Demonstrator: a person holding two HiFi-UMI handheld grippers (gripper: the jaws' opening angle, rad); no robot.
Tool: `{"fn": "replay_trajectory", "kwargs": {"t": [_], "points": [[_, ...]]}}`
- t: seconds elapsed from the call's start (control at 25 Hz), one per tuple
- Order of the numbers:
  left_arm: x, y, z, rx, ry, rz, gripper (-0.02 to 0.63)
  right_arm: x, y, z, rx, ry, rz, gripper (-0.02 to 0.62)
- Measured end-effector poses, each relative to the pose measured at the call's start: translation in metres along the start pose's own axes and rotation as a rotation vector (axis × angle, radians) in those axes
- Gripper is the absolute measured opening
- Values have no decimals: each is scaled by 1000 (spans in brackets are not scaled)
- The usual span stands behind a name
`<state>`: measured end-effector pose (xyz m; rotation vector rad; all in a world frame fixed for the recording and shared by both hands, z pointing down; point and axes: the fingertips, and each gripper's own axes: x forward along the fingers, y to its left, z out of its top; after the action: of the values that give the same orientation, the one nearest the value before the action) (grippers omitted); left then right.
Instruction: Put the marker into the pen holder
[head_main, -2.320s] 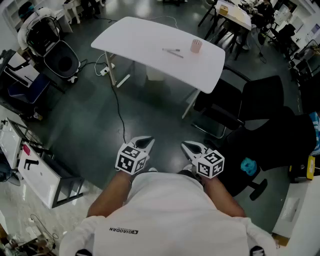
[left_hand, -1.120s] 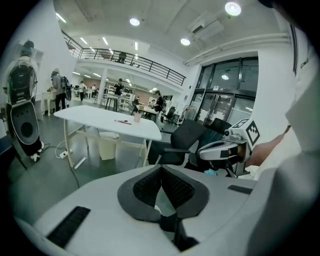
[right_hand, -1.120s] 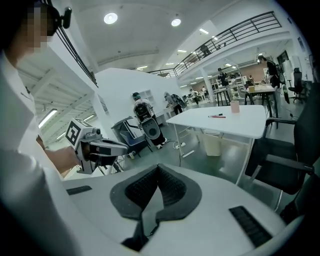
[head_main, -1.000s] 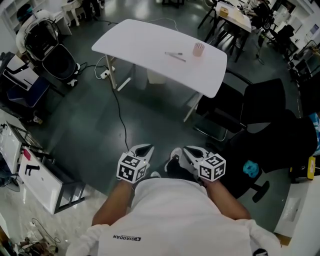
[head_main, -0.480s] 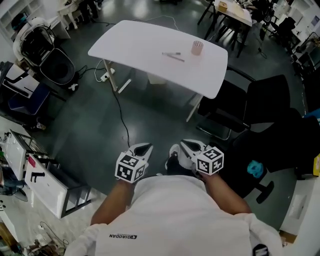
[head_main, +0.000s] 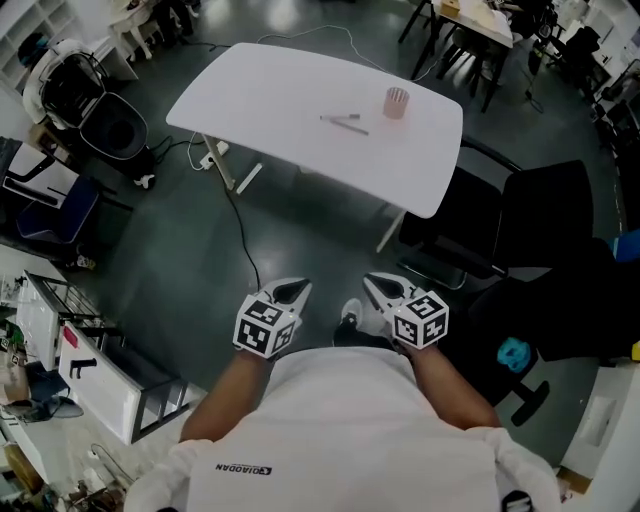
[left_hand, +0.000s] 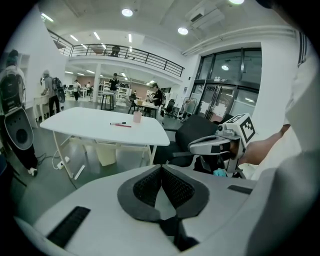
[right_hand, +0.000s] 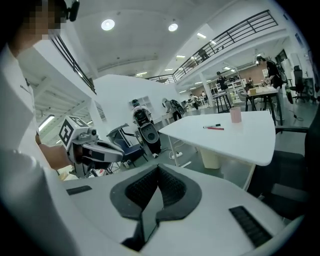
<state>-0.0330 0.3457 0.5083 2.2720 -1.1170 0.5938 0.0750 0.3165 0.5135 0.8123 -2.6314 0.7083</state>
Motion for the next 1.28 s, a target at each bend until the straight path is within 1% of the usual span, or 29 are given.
{"fn": "replay_trajectory", "kwargs": {"t": [0.24,0.44,0.56,0.68,0.92,1.16,1.28], "points": [[43,25,37,9,36,18,28,24,-56,38,-12,-15,7,18],[78,44,76,34,33,36,29,35,-100,67,-36,-33,14,18],[98,57,98,54,27,55,29,39,-123,76,-37,-42,17,18],[114,70,119,51,9,73,29,44,-145,84,-40,-41,18,18],[137,78,129,47,36,65,28,50,-172,88,-1,-44,11,18],[157,96,138,64,74,33,28,68,-200,102,14,-53,-22,18],[177,107,149,71,71,10,28,77,-215,107,15,-53,-44,18]]}}
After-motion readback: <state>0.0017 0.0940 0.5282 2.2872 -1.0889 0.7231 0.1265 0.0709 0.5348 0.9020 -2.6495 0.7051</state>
